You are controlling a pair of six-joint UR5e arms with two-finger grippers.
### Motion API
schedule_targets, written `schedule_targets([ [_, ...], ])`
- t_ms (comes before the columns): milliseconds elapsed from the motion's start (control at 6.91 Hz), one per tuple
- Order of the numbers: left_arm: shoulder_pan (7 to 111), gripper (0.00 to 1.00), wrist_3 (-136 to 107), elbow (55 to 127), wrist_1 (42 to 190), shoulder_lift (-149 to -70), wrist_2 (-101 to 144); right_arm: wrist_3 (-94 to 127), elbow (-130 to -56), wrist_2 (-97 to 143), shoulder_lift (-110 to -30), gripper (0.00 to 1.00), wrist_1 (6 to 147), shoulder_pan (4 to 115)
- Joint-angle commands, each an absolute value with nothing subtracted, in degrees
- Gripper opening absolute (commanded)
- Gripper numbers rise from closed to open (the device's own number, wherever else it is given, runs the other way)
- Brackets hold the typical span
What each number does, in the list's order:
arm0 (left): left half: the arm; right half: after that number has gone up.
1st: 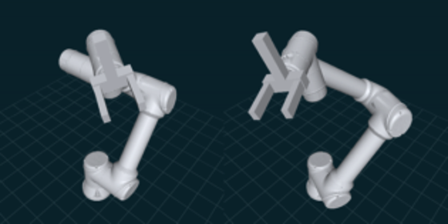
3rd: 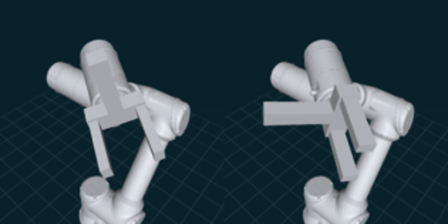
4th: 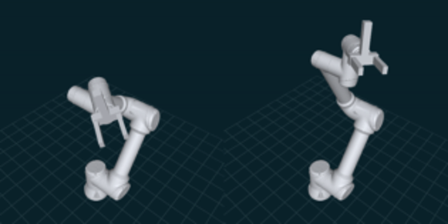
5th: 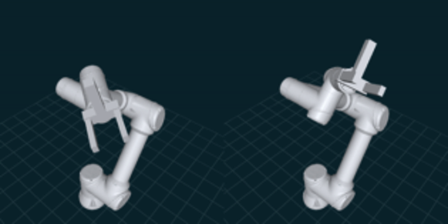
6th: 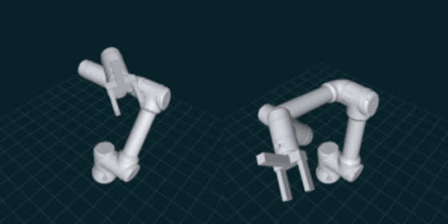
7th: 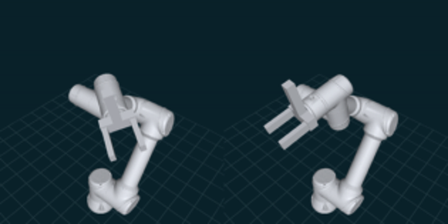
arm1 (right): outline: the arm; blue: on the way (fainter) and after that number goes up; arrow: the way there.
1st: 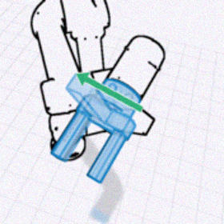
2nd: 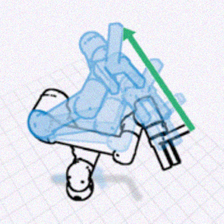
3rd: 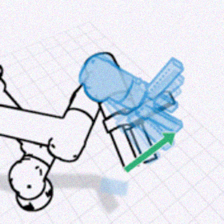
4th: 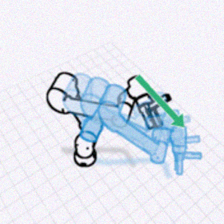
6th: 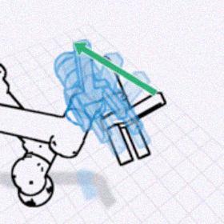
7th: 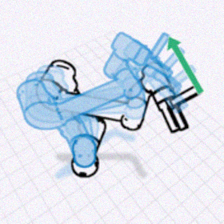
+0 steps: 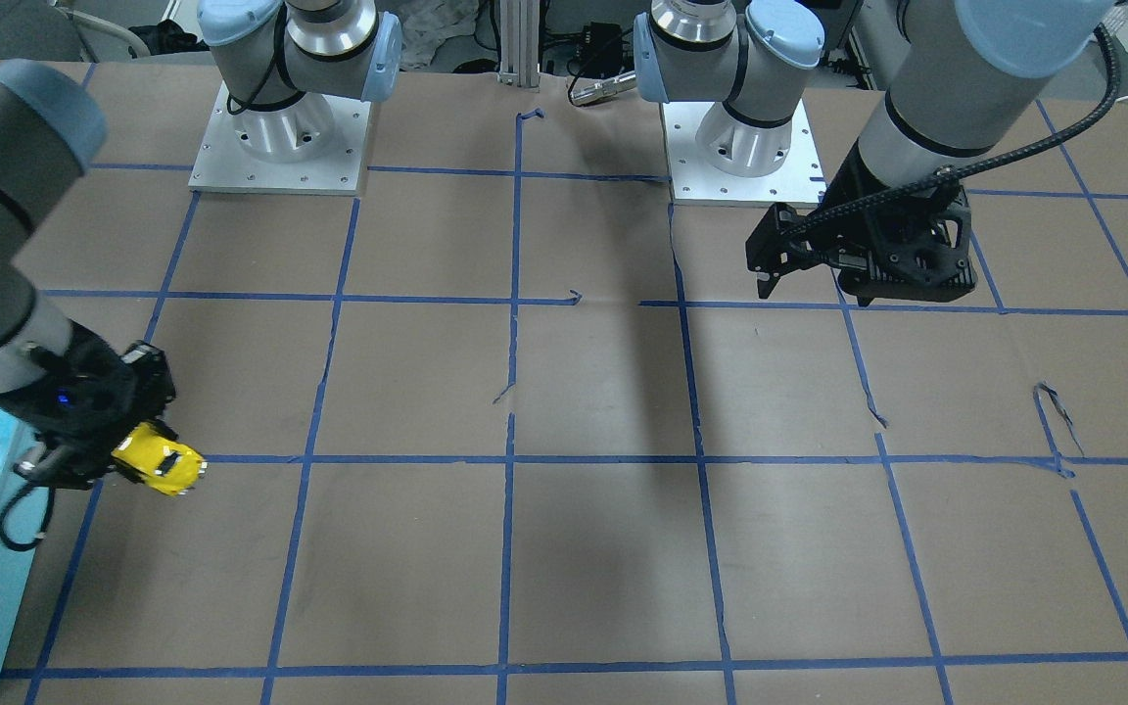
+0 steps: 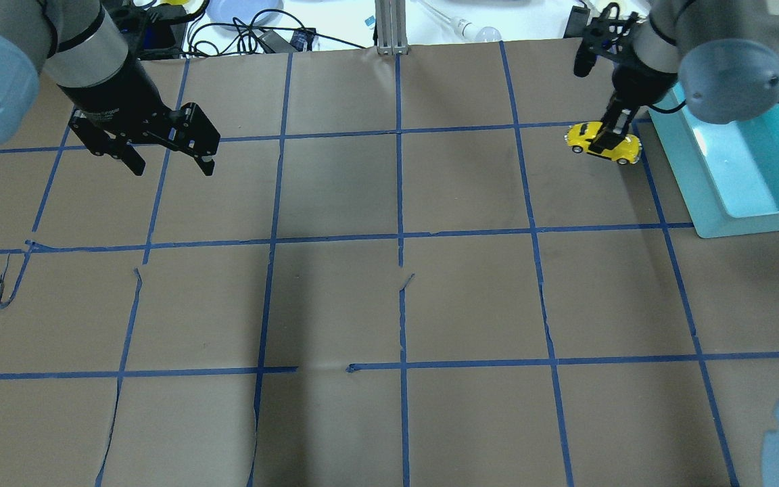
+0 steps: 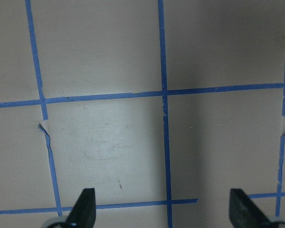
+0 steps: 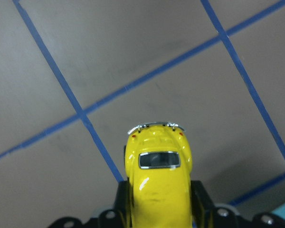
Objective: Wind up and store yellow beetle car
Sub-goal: 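Lift the car with the right gripper and carry it to the blue tray, then lower the car into the blue tray and open the right gripper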
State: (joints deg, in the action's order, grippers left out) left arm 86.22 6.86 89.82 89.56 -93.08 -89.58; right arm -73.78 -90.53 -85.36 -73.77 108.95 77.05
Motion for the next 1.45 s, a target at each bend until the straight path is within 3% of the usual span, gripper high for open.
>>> schedule_targets([
  [0,86.22,1.00,6.59,89.91,89.56,-93.16,-89.39,-88.34,-84.76,-85.61,-71.30,0.17,106.43,66.49],
  [434,86.22,1.00,6.94,89.91,89.56,-93.16,-89.47,-108.29,-77.09,-85.78,-61.82,0.17,106.78,59.95],
  [579,86.22,1.00,7.03,90.00,89.56,-93.16,-89.47,-117.59,-76.12,-85.35,-56.91,0.19,108.70,57.16],
  [868,86.22,1.00,7.03,90.44,89.30,-92.99,-89.47,-123.26,-76.46,-84.12,-54.68,0.22,110.04,55.63],
  [1303,86.13,1.00,6.86,90.44,89.21,-92.90,-89.21,-130.84,-76.99,-80.86,-50.81,0.42,112.68,55.37],
])
